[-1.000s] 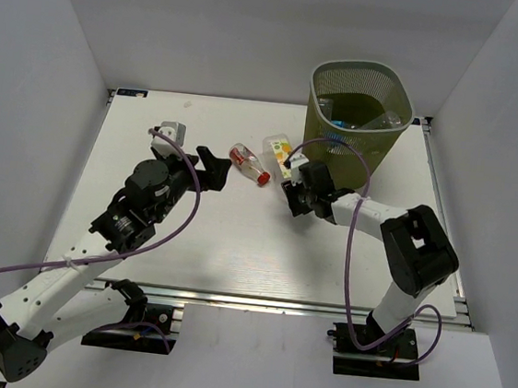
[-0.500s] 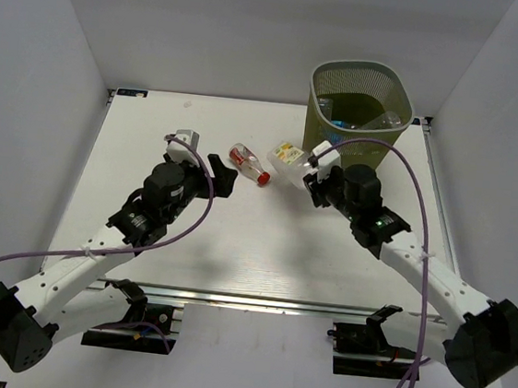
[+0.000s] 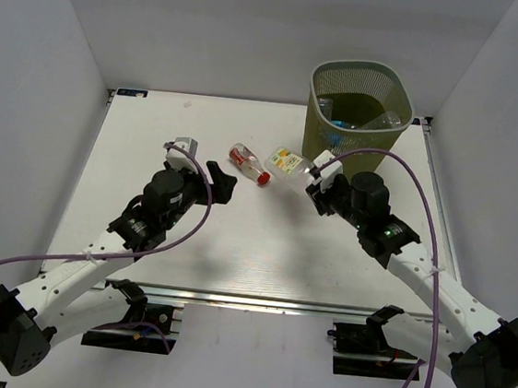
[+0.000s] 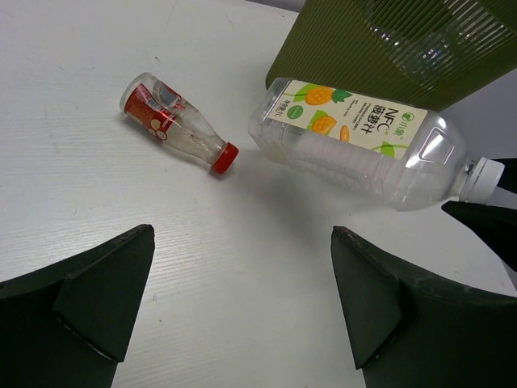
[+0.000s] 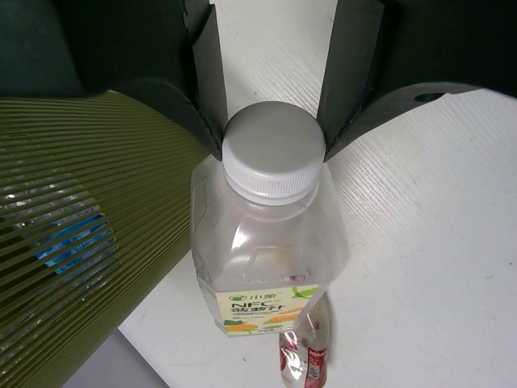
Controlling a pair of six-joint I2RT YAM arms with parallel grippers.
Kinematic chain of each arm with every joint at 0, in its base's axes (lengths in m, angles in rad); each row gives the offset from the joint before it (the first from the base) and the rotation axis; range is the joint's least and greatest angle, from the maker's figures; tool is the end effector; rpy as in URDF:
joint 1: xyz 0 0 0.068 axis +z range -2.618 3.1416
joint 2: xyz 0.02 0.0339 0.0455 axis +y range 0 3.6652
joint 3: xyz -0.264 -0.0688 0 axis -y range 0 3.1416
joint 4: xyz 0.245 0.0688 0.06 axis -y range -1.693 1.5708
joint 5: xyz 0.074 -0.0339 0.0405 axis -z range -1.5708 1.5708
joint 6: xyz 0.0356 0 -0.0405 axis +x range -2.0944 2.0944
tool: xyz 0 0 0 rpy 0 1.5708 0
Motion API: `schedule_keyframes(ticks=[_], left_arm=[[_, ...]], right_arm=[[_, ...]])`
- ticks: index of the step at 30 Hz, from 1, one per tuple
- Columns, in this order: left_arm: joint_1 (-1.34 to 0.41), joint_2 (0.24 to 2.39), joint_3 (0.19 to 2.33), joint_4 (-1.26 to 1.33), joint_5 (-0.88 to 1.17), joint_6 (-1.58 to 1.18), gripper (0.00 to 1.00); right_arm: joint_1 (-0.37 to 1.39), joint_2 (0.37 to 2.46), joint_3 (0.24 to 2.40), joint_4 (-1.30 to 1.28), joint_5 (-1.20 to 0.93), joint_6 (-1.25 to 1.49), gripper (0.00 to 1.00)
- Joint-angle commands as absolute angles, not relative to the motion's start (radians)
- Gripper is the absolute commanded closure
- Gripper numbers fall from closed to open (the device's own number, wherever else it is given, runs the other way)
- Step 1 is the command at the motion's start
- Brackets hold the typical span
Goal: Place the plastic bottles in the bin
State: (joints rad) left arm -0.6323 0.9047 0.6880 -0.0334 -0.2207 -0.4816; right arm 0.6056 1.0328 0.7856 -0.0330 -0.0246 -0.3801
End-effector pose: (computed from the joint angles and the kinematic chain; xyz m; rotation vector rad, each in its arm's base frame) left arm 0.1776 -0.1204 0.3001 -0.0195 1.8543 -0.5847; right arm 0.1987 0.1386 0.3081 -0.8926 1.6258 0.1798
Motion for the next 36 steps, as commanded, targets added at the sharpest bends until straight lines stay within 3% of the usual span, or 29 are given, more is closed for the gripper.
schedule_keyframes(ticks=[1,19,30,36], left_arm=[[-0.637,0.879,0.661,-0.023,-0.210,-0.500,0.00],[-0.623,1.138,0.627,0.182,-0.075,-0.706,0.00],[-0.623,1.082,0.614,0.160,-0.094,-0.706,0.00],[-0.623,1.051,0.600,0.150,-0.124,-0.724,0.00]], right_arm=[[0.612,0.997,0.795,0.002,-0.043,-0.402,0.98],[0.615,0.902,0.919,-0.093,-0.113,-0.384,1.00],[0.612,0.928,1.149,-0.035,-0.066,-0.393,1.00],[0.604,0.954,1.184,0.075,0.102,-0.454,1.00]])
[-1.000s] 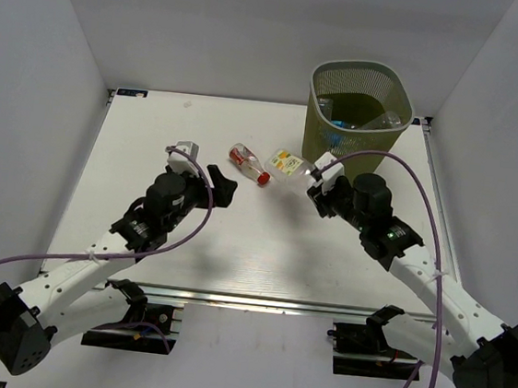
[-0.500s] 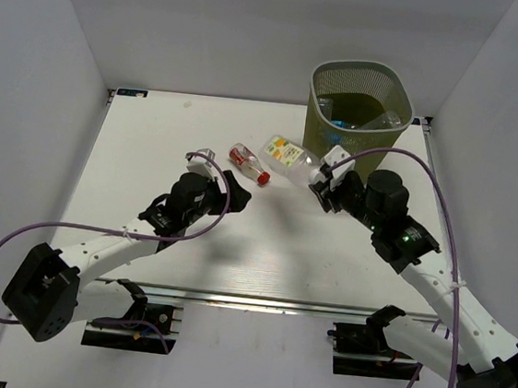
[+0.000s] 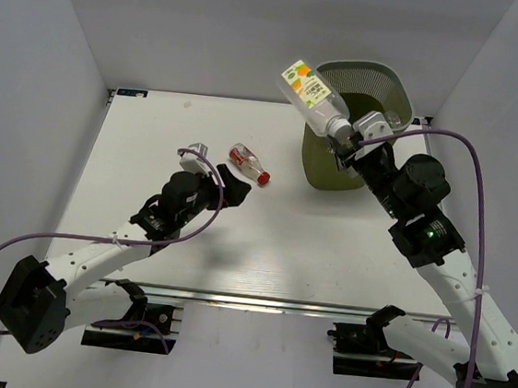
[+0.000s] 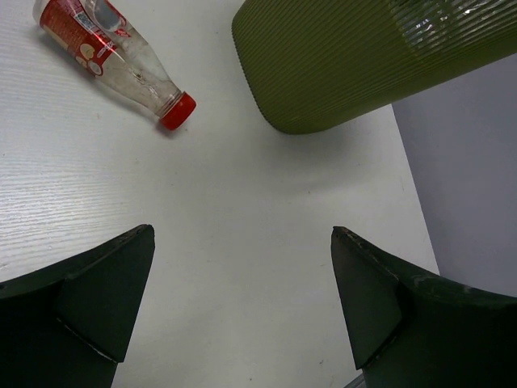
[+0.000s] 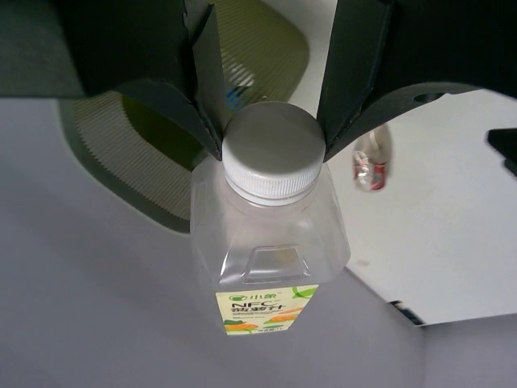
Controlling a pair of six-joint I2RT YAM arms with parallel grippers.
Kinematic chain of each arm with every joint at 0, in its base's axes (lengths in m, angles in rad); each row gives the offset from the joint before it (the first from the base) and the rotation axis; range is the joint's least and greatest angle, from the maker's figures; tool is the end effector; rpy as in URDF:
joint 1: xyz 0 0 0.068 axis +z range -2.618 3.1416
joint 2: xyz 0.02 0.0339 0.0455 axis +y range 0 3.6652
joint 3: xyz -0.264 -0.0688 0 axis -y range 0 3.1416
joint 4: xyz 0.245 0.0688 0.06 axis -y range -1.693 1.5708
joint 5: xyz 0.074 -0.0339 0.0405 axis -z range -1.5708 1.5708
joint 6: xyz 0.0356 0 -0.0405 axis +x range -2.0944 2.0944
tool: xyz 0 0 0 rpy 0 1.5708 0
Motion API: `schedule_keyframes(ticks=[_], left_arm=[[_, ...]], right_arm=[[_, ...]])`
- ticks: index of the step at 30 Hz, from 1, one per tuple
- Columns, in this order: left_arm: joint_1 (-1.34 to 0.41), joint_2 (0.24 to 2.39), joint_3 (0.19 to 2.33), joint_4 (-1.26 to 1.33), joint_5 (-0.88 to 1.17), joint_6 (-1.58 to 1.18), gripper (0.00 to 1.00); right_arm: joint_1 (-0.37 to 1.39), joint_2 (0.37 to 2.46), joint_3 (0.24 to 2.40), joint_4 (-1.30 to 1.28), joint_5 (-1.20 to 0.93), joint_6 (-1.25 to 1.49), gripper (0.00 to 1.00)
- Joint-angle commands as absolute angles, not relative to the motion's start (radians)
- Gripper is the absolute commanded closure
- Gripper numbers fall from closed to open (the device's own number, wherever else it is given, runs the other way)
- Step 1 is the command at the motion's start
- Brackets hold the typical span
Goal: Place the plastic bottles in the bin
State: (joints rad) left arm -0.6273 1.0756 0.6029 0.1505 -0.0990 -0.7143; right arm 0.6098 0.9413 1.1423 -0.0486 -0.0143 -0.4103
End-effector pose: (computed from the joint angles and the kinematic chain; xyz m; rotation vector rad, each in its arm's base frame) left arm 0.1994 -0.1402 0.2530 -0.1563 1.9702 -0.8079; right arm 0.1645 0.1155 0.4512 -0.7039 1.2340 0.1750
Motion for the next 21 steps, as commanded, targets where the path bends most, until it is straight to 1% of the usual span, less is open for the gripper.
schedule_keyframes(ticks=[1,5,10,11,12,13,14,15,16,21], left_arm=[[-0.623,1.083,0.633,0.137,-0.124,-0.724,0.00],[-0.623,1.212,0.764,0.112,-0.158,-0.683,0.00],[-0.623,1.402,0.983,0.031,-0.224,-0.704,0.00],[-0.623,1.428,1.009,0.031,-0.236,-0.704,0.00],[-0.632,1.477,1.056,0.031,-0.262,-0.704,0.00],[-0.632,1.505,1.092,-0.019,-0.296,-0.704,0.00],[-0.632,1.534,1.133,-0.067,-0.333,-0.727,0.00],[-0.632,1.564,1.170,-0.107,-0.368,-0.747,0.00],[-0.632,1.619,1.237,-0.144,-0.379,-0.762,0.00],[-0.632,1.753,1.397,-0.328,-0.446,-0.851,0.00]], right_arm=[[0.601,0.959,1.187,0.080,0.142,-0.465,1.00],[0.578,0.968,1.173,0.123,0.231,-0.497,1.00],[0.525,1.005,1.183,0.092,0.265,-0.497,1.00],[0.509,1.011,1.186,0.087,0.261,-0.491,0.99],[0.506,1.028,1.186,0.049,0.249,-0.491,0.89],[0.491,1.048,1.209,0.029,0.245,-0.480,0.71],[0.486,1.058,1.216,0.012,0.241,-0.473,0.45],[0.483,1.069,1.219,0.005,0.226,-0.472,0.10],[0.476,1.090,1.238,-0.071,0.219,-0.460,0.10],[0.456,1.069,1.244,-0.048,0.198,-0.431,0.10]])
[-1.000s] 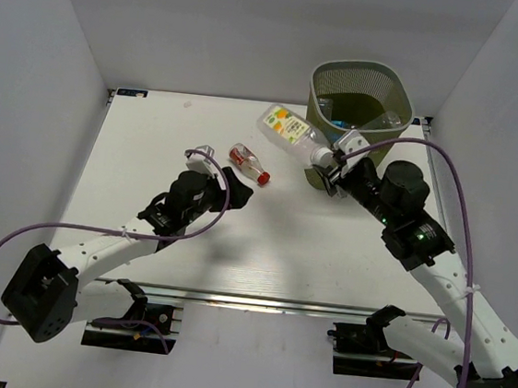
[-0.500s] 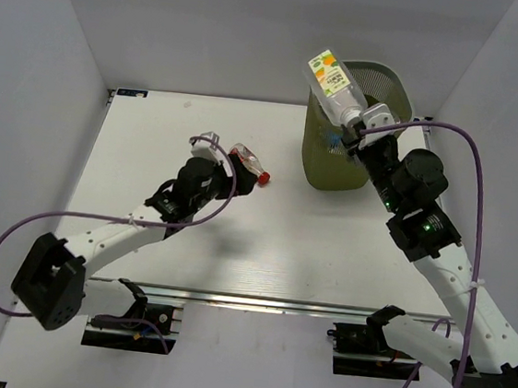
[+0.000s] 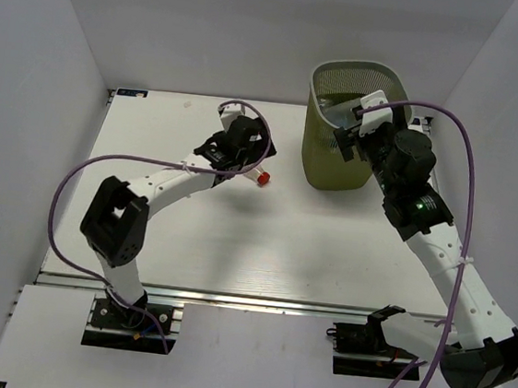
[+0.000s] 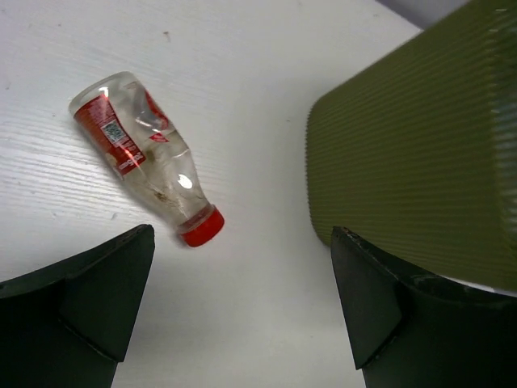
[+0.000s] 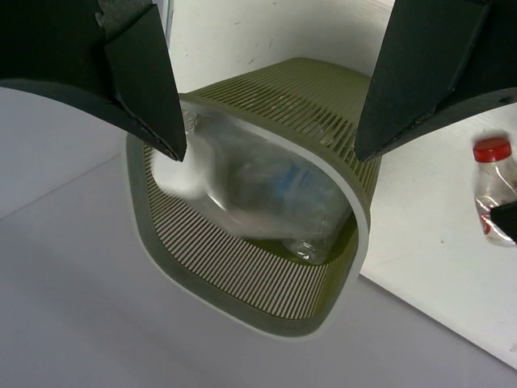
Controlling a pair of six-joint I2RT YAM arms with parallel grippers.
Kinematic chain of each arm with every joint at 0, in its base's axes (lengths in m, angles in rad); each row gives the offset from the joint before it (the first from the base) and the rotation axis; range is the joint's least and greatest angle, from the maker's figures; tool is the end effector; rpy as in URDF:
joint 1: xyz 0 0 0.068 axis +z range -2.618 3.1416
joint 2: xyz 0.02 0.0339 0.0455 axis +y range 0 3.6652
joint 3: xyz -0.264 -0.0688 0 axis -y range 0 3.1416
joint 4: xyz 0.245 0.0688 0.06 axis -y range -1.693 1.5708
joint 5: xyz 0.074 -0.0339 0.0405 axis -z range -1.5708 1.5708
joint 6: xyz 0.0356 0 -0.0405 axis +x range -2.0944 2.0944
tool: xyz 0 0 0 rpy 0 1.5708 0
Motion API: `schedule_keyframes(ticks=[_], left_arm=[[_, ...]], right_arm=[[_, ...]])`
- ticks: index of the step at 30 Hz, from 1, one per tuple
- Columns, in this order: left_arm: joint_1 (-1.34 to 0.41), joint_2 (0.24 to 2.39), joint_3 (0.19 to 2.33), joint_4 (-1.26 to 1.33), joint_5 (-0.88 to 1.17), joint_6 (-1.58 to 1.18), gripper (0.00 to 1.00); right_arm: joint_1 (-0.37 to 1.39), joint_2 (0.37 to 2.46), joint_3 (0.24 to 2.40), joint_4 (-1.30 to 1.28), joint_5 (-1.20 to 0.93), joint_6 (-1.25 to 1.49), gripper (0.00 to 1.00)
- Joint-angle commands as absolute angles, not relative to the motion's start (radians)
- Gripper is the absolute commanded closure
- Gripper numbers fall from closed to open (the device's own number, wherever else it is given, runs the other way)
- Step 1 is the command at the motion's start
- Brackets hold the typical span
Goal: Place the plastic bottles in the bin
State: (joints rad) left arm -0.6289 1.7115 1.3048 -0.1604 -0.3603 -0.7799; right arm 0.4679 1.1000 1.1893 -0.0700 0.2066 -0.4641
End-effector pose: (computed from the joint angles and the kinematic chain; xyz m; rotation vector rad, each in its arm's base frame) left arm 0.3279 -0.2230 0.2754 -0.3713 2.0988 -0.4593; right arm 0.2244 0.1052 0.4325 -0.5485 1.4540 -0.1572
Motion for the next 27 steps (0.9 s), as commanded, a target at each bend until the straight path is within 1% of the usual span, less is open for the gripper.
schedule_keyframes(ticks=[1,4,5,8,10,11,12,14,18,19,21,23,27], left_arm=[[-0.632,1.779,1.426,-0.357,-0.446,-0.851,0.00],[-0.632,1.900,1.570,-0.530,-0.471,-0.934,0.00],[-0.632,1.928,1.625,-0.587,-0.480,-0.951,0.00],[-0.632,1.999,1.657,-0.568,-0.480,-0.960,0.00],[-0.623,2.046,1.733,-0.615,-0.512,-0.971,0.00],[-0.623,2.118,1.832,-0.659,-0.528,-0.980,0.00],[-0.623,2.158,1.886,-0.769,-0.541,-0.994,0.00],[-0.623,2.219,1.974,-0.837,-0.552,-1.005,0.00],[-0.614,2.235,1.913,-0.747,-0.561,-1.005,0.00],[-0.604,2.273,1.922,-0.756,-0.561,-1.005,0.00],[-0.595,2.351,2.041,-0.854,-0.561,-1.005,0.00],[-0.595,2.379,2.057,-0.883,-0.551,-1.005,0.00],[-0.575,2.393,1.985,-0.836,-0.494,-0.968,0.00]], right_arm=[[0.451,1.057,1.241,-0.035,0.193,-0.419,0.10],[0.449,1.013,1.221,-0.012,0.137,-0.397,0.10],[0.446,0.987,1.182,0.020,0.108,-0.391,0.10],[0.449,0.953,1.144,0.002,0.052,-0.359,0.10],[0.449,0.950,1.125,-0.044,0.051,-0.335,0.10],[0.448,0.936,1.117,-0.057,0.051,-0.328,0.10],[0.448,0.928,1.099,-0.066,0.051,-0.327,0.10],[0.448,0.910,1.083,-0.074,0.041,-0.327,0.10],[0.449,0.870,1.039,-0.090,0.038,-0.330,0.10],[0.449,0.868,1.032,-0.094,0.038,-0.325,0.10],[0.449,0.856,1.028,-0.112,0.038,-0.322,0.10],[0.445,0.847,1.014,-0.112,0.044,-0.322,0.10],[0.446,0.842,0.994,-0.106,0.045,-0.312,0.10]])
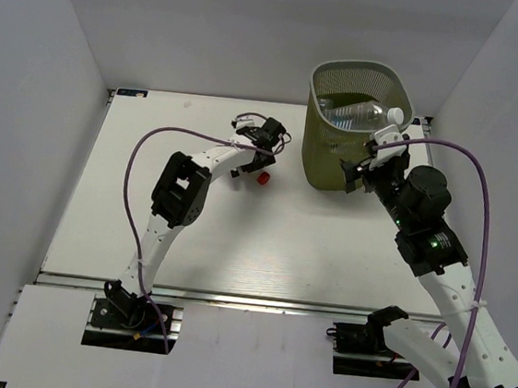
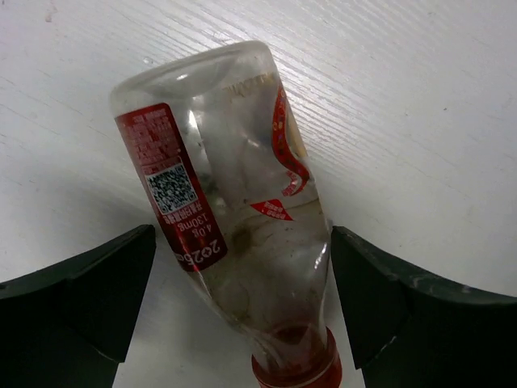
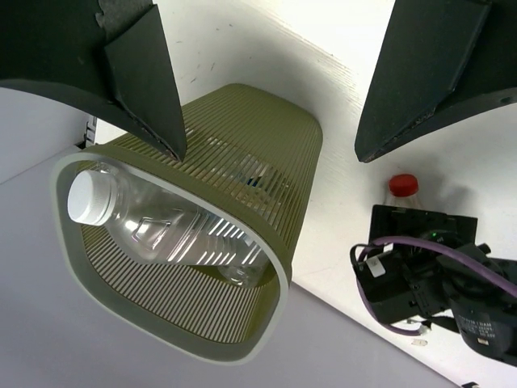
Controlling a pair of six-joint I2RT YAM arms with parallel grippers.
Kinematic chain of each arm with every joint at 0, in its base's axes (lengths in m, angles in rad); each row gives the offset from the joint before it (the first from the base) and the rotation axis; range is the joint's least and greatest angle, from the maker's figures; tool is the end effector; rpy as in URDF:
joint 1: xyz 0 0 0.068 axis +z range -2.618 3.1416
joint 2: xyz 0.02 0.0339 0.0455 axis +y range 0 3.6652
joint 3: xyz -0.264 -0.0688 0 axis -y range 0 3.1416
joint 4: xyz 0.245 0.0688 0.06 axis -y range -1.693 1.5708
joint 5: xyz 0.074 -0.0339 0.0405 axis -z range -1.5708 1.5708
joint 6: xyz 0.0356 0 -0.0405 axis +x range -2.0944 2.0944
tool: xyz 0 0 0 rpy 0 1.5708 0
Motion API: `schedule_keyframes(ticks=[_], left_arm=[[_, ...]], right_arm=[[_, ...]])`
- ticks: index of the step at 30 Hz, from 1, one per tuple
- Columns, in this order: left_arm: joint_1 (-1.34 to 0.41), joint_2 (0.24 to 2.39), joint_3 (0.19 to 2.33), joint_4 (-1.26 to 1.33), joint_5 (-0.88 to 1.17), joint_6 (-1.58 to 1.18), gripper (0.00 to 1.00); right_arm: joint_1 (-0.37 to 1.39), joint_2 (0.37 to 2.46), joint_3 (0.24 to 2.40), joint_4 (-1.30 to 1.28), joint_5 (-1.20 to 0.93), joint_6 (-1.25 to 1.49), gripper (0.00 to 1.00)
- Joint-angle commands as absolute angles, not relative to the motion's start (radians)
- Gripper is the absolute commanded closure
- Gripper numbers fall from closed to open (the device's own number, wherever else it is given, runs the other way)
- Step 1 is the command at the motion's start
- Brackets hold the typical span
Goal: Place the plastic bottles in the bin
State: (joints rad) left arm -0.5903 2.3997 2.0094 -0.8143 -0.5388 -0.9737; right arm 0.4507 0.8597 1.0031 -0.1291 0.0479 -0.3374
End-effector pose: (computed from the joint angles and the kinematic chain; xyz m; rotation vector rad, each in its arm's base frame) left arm 0.4268 -0.2639 0.1565 -0.6030 2.4345 0.1638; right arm 0.1728 0.0817 0.4095 -0.5626 1.4515 0.0522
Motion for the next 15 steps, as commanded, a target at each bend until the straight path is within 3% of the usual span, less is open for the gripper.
schedule_keyframes(ticks=[1,3,4,8,10,11,12,15], left_arm=[[-0.566,2.405,1.994,-0.847,-0.485,-0.968,0.02],[-0.566,2.430,2.019,-0.873,-0.485,-0.947,0.12],[-0.566,2.430,2.019,-0.873,-0.485,-0.946,0.30],[-0.566,2.309,1.902,-0.750,-0.473,-0.901,0.73],[-0.580,2.241,1.864,-0.703,-0.472,-0.835,0.82],[-0.580,2.168,1.864,-0.665,-0.486,-0.798,0.88],[-0.595,2.128,1.864,-0.644,-0.486,-0.743,0.91],[-0.618,1.923,1.812,-0.418,-0.447,-0.599,0.98]], right_arm=[[0.445,0.841,0.996,-0.109,0.035,-0.313,0.10],[0.445,0.839,0.994,-0.109,0.034,-0.310,0.10],[0.446,0.839,0.993,-0.112,0.032,-0.311,0.10],[0.443,0.836,0.982,-0.112,0.026,-0.319,0.14],[0.440,0.827,0.974,-0.127,0.018,-0.316,0.52],[0.443,0.816,0.956,-0.132,0.017,-0.313,0.82],[0.443,0.810,0.945,-0.138,0.024,-0.308,1.00],[0.440,0.769,0.879,-0.236,-0.197,-0.386,1.00]])
